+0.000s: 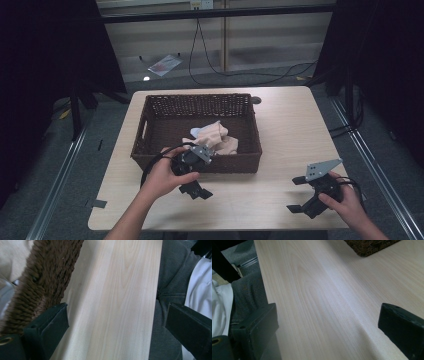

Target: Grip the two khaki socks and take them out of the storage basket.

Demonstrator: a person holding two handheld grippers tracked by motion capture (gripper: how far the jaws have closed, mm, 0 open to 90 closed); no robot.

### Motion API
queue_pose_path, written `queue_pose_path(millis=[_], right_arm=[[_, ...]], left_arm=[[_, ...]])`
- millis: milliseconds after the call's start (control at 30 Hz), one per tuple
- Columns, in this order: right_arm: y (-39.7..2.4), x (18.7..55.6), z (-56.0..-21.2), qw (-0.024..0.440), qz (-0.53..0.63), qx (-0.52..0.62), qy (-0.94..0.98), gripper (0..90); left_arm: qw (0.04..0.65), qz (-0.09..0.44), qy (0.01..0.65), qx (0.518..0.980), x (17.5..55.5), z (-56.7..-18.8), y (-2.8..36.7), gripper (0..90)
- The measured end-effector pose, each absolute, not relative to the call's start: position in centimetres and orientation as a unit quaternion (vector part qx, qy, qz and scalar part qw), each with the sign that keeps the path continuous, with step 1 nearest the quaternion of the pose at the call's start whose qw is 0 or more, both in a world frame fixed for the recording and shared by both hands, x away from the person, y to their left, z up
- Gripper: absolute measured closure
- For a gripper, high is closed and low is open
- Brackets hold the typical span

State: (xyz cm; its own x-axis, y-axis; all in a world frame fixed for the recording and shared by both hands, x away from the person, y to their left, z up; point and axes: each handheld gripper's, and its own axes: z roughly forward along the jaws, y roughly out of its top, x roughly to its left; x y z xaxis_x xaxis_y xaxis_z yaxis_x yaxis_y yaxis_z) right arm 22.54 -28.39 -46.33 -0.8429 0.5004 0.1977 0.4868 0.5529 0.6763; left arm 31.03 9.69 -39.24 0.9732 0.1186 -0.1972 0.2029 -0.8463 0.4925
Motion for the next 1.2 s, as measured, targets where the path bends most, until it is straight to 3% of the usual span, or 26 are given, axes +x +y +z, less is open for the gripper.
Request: queue_pose_path(millis=[700,1200], right_arm=[[-28.3,22.5,-46.3,0.007,0.380,0.279,0.882,2.7],[-28.3,22.5,-46.4,0.006,0.379,0.278,0.882,2.7]], left_arm=[[0.257,-0.057,0.120,0.957,34.5,-34.9,10.3,4.7],[0.258,-0.042,0.162,0.952,38.0,-35.4,11.0,4.6]])
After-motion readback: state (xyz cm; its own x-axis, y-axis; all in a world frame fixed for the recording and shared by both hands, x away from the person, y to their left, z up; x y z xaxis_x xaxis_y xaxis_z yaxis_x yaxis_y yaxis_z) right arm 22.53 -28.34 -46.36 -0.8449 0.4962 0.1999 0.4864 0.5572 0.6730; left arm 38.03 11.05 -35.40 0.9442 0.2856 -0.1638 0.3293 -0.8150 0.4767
